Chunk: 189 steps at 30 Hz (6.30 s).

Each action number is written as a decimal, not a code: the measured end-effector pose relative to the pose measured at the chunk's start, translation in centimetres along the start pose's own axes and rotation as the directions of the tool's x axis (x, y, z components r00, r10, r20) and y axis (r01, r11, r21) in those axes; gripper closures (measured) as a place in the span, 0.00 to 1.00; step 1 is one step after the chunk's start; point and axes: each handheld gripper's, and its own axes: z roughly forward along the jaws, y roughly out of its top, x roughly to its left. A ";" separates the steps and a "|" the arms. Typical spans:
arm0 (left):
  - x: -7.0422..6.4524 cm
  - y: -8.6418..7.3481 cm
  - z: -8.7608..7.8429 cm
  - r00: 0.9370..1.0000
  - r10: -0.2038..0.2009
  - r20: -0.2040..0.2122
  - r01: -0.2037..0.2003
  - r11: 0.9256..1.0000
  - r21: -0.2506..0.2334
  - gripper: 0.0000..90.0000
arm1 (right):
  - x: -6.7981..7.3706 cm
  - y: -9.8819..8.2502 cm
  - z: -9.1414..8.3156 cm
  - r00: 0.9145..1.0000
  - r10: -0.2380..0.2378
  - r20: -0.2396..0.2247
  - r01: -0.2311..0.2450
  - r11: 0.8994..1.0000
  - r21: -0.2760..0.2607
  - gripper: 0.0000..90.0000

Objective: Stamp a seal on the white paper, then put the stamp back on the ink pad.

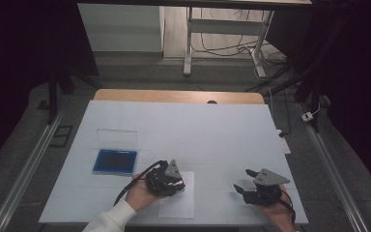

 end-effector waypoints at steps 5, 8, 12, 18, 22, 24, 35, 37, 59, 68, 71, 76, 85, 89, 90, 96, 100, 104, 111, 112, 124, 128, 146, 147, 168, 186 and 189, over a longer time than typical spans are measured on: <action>-0.1 0.1 0.0 1.000 -0.018 -0.002 0.018 1.000 0.007 0.78 | 0.1 0.1 0.0 1.000 -0.005 0.001 0.005 1.000 0.004 0.31; 0.0 0.1 0.1 1.000 -0.020 0.002 0.020 1.000 0.010 0.78 | 0.1 0.0 0.0 1.000 -0.004 0.002 0.004 1.000 0.004 0.31; -0.1 0.2 0.4 1.000 -0.022 -0.003 0.023 0.999 0.028 0.79 | 0.2 0.1 0.0 1.000 -0.008 -0.001 0.008 1.000 0.006 0.31; -0.3 0.3 0.4 1.000 -0.007 -0.016 0.007 0.999 0.041 0.79 | 0.3 0.1 0.0 1.000 -0.006 0.002 0.006 1.000 0.007 0.31; -0.4 0.2 0.5 1.000 -0.002 -0.022 0.003 0.999 0.042 0.79 | 0.3 0.1 0.0 1.000 -0.009 0.002 0.009 1.000 0.008 0.31; -0.4 0.2 0.5 1.000 0.002 -0.024 -0.001 0.999 0.041 0.79 | 0.3 0.1 0.0 1.000 -0.005 0.002 0.005 1.000 0.007 0.31; -0.5 0.0 0.6 0.999 0.017 -0.032 -0.016 0.999 0.032 0.79 | 0.4 0.2 0.0 1.000 -0.012 0.003 0.012 1.000 0.006 0.31; -0.5 0.0 0.6 0.999 0.019 -0.032 -0.018 0.999 0.031 0.79 | 0.4 0.2 0.0 1.000 -0.012 0.002 0.012 1.000 0.008 0.31; -0.4 -0.2 0.6 1.000 0.014 -0.024 -0.013 1.000 0.019 0.79 | 0.3 0.2 -0.2 1.000 -0.016 0.005 0.016 1.000 0.003 0.31; -0.6 -0.1 0.5 0.999 0.019 -0.035 -0.018 1.000 0.016 0.79 | 0.4 0.3 -0.2 1.000 -0.014 0.006 0.014 1.000 -0.002 0.31; -0.6 -0.2 0.4 0.999 0.018 -0.039 -0.018 1.000 0.005 0.78 | 0.3 0.3 -0.3 1.000 -0.018 0.005 0.018 1.000 -0.002 0.31; -0.6 -0.1 0.1 0.999 0.019 -0.040 -0.019 1.000 -0.001 0.78 | 0.3 0.2 -0.4 1.000 -0.012 0.007 0.012 1.000 -0.004 0.31; -0.2 0.0 -2.1 0.999 -0.028 -0.020 0.025 0.990 -0.138 0.78 | 0.1 0.1 -0.5 1.000 -0.006 0.011 0.006 1.000 0.000 0.31; 0.1 0.0 -3.0 0.999 -0.044 -0.013 0.041 0.985 -0.165 0.78 | 0.2 0.1 -0.5 1.000 -0.006 0.011 0.006 1.000 0.001 0.31; 0.2 0.0 -3.1 0.999 -0.049 -0.008 0.047 0.984 -0.171 0.78 | 0.2 0.1 -0.5 1.000 -0.008 0.012 0.008 1.000 0.000 0.31; 0.4 -0.1 -4.2 0.999 -0.054 0.010 0.055 0.979 -0.198 0.78 | 0.1 0.0 -0.5 1.000 -0.006 0.011 0.006 1.000 -0.001 0.31; 0.7 -0.2 -5.2 0.998 -0.061 0.014 0.063 0.972 -0.225 0.78 | 0.1 0.0 -0.5 1.000 -0.003 0.011 0.003 1.000 -0.005 0.31; 1.1 -0.4 -6.1 0.997 -0.074 0.009 0.074 0.966 -0.247 0.78 | 0.1 0.0 -0.5 1.000 -0.006 0.010 0.006 1.000 -0.006 0.31; 1.9 -1.0 -7.2 0.996 -0.094 0.008 0.093 0.957 -0.274 0.78 | 0.1 0.0 -0.5 1.000 -0.001 0.013 0.001 1.000 -0.007 0.31; 2.0 -1.0 -7.3 0.995 -0.100 0.006 0.098 0.956 -0.278 0.78 | 0.1 0.0 -0.5 1.000 0.000 0.013 0.000 1.000 -0.007 0.31; 3.9 -2.5 -9.1 0.987 -0.160 -0.007 0.150 0.939 -0.309 0.78 | 0.0 -0.1 -0.5 1.000 -0.002 0.012 0.002 1.000 -0.005 0.31; 4.8 -3.2 -9.6 0.982 -0.189 -0.024 0.172 0.934 -0.314 0.78 | 0.0 -0.1 -0.4 1.000 -0.001 0.012 0.001 1.000 -0.007 0.31; 10.0 -8.3 -11.0 0.916 -0.358 -0.181 0.310 0.918 -0.246 0.78 | 0.0 -0.1 -0.5 1.000 -0.001 0.015 0.001 1.000 -0.002 0.31; 10.2 -8.6 -11.0 0.911 -0.367 -0.188 0.320 0.916 -0.241 0.78 | 0.1 -0.1 -0.5 1.000 -0.001 0.015 0.001 1.000 -0.002 0.31; 12.6 -11.4 -9.1 0.859 -0.413 -0.304 0.415 0.908 -0.060 0.78 | 0.1 -0.2 -0.4 1.000 0.000 0.014 0.000 1.000 0.001 0.31; 9.8 -11.5 -11.4 0.851 -0.428 -0.304 0.361 0.897 -0.254 0.31 | 0.0 -0.1 -0.6 1.000 0.004 0.020 -0.004 1.000 -0.005 0.31; 8.5 -11.9 -11.8 0.864 -0.417 -0.283 0.336 0.895 -0.293 0.30 | -0.1 -0.1 -0.7 1.000 0.009 0.017 -0.009 1.000 -0.012 0.31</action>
